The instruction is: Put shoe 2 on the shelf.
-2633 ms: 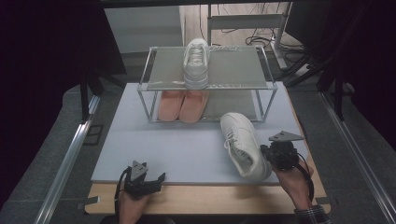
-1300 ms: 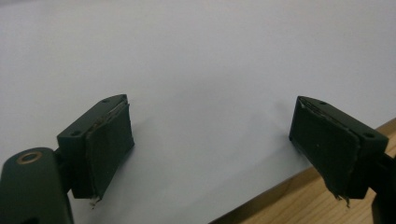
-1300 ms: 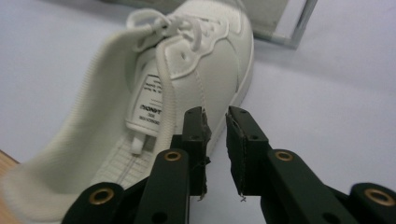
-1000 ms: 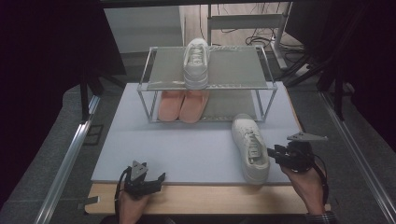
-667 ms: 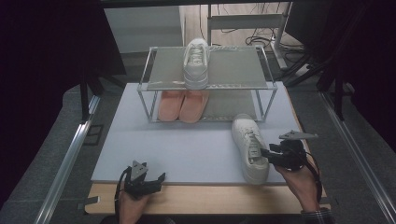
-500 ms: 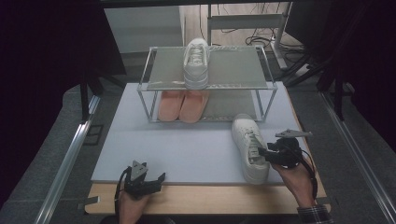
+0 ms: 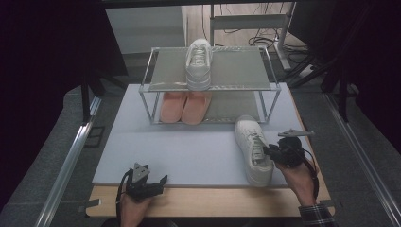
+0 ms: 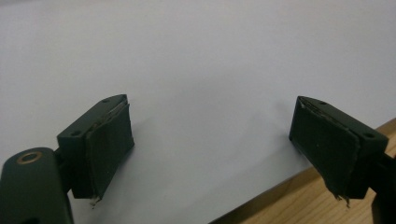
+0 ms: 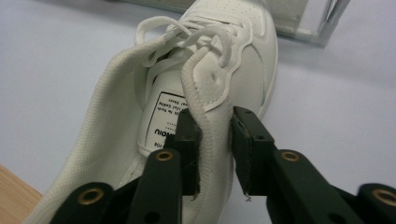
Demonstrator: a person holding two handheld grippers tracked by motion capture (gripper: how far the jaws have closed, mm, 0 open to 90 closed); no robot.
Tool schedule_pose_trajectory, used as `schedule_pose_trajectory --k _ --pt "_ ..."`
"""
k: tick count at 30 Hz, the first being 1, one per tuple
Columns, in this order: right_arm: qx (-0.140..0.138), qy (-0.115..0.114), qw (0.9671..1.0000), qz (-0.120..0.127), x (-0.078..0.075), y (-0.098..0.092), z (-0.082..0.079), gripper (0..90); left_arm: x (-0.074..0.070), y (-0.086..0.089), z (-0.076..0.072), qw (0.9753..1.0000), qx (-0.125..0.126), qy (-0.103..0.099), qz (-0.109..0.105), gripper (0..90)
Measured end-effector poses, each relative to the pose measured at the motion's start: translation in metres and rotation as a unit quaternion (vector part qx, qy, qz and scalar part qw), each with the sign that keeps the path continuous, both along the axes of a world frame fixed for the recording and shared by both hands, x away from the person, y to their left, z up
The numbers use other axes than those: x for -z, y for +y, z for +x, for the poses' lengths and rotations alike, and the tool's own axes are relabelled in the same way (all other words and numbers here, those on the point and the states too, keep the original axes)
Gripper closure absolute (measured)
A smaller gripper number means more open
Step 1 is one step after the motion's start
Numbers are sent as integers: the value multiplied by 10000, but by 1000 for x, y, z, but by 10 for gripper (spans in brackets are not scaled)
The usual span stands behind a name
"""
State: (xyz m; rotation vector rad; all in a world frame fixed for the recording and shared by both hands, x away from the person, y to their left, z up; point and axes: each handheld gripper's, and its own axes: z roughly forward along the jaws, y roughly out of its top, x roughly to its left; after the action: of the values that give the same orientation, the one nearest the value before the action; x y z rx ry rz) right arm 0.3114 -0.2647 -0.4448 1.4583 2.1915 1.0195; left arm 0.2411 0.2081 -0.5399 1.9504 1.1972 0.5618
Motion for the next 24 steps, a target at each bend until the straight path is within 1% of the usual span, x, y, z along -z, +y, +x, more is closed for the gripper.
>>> schedule_pose_trajectory --k 4,8,10,12,15,17,19,21,24 --pt "65 119 9996 241 1 -5 1 780 0 0 0 10000 0 0 1 131" --pt "144 150 9989 421 2 -10 2 810 0 0 0 10000 0 -1 1 131" --pt "199 189 9977 620 3 -14 2 817 0 0 0 10000 1 1 0 131" --pt "259 254 9957 850 4 -18 3 823 0 0 0 10000 0 0 1 131" --pt "333 356 9919 1175 5 -26 3 830 0 0 0 10000 0 0 1 131" --pt "374 424 9881 1429 5 -31 4 834 0 0 0 10000 0 1 1 131" --pt "395 459 9859 1560 4 -34 4 836 0 0 0 10000 0 1 1 131" --pt "424 507 9830 1713 4 -36 4 838 0 0 0 10000 1 1 1 131" --pt "390 603 9784 1938 3 -39 4 839 0 0 0 10000 1 1 2 131"
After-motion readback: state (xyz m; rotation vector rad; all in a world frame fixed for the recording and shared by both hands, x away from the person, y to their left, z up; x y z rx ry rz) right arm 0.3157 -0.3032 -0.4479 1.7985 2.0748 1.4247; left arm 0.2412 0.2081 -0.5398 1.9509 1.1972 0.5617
